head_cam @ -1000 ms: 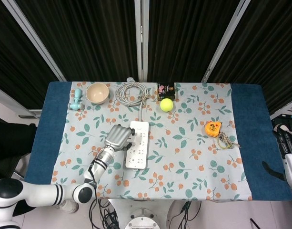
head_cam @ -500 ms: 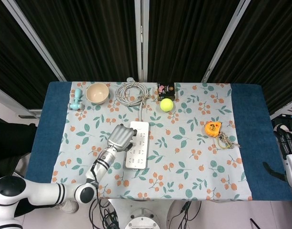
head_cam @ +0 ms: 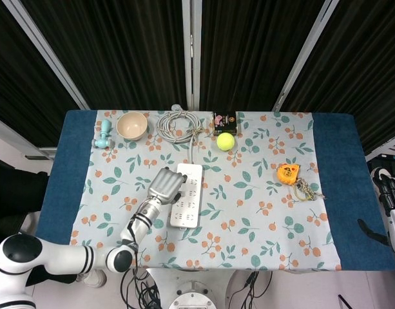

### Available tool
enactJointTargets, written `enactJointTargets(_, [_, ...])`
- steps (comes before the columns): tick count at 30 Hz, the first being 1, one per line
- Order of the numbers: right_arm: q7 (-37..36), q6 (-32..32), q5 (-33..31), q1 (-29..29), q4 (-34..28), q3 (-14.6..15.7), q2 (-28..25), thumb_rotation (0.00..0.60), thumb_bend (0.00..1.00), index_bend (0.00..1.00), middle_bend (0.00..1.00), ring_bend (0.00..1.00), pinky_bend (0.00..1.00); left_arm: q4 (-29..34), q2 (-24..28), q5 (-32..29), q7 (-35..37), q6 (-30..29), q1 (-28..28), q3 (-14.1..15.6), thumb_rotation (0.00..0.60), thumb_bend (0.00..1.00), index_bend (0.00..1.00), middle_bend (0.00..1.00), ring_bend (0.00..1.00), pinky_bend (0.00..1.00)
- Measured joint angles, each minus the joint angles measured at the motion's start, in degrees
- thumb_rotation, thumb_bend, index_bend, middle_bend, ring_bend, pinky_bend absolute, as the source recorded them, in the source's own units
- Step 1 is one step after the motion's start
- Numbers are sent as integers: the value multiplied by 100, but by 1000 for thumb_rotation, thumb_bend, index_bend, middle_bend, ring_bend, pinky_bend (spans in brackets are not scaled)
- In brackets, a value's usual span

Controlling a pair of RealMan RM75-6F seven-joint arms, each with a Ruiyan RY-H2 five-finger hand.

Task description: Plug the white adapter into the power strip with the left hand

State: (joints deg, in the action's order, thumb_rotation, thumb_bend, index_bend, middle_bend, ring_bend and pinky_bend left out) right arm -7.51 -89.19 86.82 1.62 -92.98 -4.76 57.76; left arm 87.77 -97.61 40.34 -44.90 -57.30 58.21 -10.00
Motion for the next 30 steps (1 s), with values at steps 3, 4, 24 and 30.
enactJointTargets(3, [-7, -7, -6, -5, 6, -3, 5, 600, 147, 0, 36, 0, 0, 0, -17, -18, -19, -1, 17, 27, 600, 511, 685, 768, 597, 390])
enactJointTargets(4, [-8, -8, -6, -6, 6, -4, 5, 600, 146, 0, 36, 0, 0, 1, -21, -20, -30, -2, 23, 37, 600, 512, 687, 769, 599, 391])
enactJointTargets(24, [-44, -54, -15, -47, 35, -10, 20, 600, 146, 0, 38, 0, 0, -52, -163, -44, -76, -89, 35, 155, 600, 511, 699, 784, 611, 384])
enactJointTargets(30, [-43, -50, -15, -46, 38, -14, 23, 600, 146, 0, 40, 0, 0, -74, -183, -47, -61, -80, 35, 163, 600, 512, 698, 781, 610, 384])
